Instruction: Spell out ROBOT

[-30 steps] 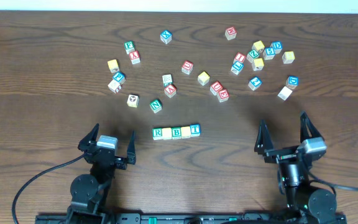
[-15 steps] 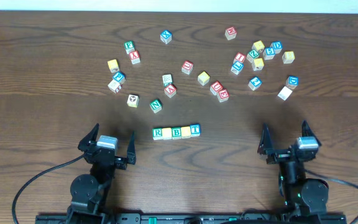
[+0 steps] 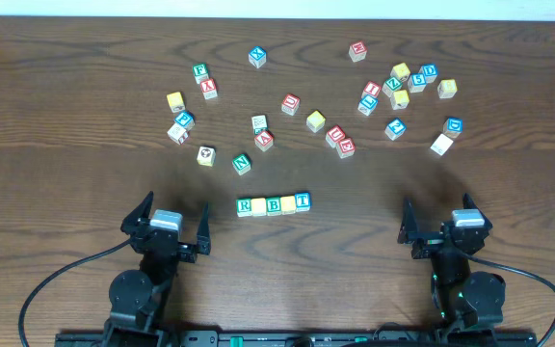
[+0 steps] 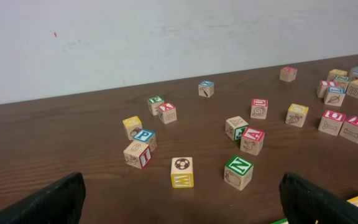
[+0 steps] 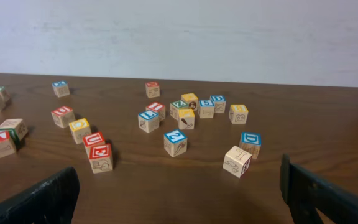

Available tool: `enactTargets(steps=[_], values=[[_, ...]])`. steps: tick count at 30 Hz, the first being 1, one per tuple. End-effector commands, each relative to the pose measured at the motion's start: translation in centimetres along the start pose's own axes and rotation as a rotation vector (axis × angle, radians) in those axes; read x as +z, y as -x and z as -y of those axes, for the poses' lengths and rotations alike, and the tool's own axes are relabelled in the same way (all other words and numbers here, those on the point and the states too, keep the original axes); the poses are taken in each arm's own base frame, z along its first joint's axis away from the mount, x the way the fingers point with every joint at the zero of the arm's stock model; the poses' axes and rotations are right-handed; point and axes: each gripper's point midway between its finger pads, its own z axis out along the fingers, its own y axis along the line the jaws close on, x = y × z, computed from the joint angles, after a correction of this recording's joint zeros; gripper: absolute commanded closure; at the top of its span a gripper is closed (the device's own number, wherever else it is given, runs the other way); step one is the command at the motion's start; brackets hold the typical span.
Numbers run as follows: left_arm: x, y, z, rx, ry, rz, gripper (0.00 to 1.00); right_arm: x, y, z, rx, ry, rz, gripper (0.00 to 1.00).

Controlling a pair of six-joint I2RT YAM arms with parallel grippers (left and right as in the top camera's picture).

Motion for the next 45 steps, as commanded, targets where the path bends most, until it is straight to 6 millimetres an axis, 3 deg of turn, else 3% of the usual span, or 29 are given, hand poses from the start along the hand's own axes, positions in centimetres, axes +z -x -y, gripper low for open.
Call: enactTargets(steps=[1, 42, 45], values=[[0.06, -1.49, -0.01, 0.004, 0.002, -0.046, 0.02, -0.03, 0.0, 0.06, -0.01, 0.0, 0.002, 0.01], [0.06, -1.48, -0.02, 0.004, 0.002, -0.046, 0.02, -0.03, 0.0, 0.06, -0.01, 0.0, 0.002, 0.01], [0.03, -1.53, -0.92, 0.0, 0.039, -0.048, 0.02, -0.04, 0.02, 0.06, -0.01, 0.0, 0.002, 0.01]])
